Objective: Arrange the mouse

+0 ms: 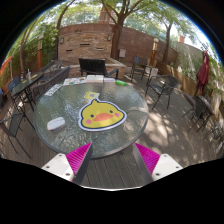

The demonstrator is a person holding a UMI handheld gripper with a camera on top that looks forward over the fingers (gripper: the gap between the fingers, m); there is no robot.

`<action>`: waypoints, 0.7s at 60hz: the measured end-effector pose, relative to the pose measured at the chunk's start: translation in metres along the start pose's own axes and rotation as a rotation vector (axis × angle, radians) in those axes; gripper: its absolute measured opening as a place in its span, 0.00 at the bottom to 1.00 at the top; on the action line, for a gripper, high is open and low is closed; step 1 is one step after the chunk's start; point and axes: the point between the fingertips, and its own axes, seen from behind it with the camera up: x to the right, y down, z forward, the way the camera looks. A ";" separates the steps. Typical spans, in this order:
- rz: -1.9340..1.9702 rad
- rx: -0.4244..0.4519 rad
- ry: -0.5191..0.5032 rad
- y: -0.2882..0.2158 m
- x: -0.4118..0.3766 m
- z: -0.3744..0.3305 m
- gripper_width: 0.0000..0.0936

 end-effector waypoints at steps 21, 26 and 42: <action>-0.003 0.019 -0.242 0.032 -0.203 0.054 0.89; -0.008 0.028 -0.260 0.021 -0.232 0.077 0.89; 0.006 0.024 -0.261 -0.010 -0.272 0.126 0.89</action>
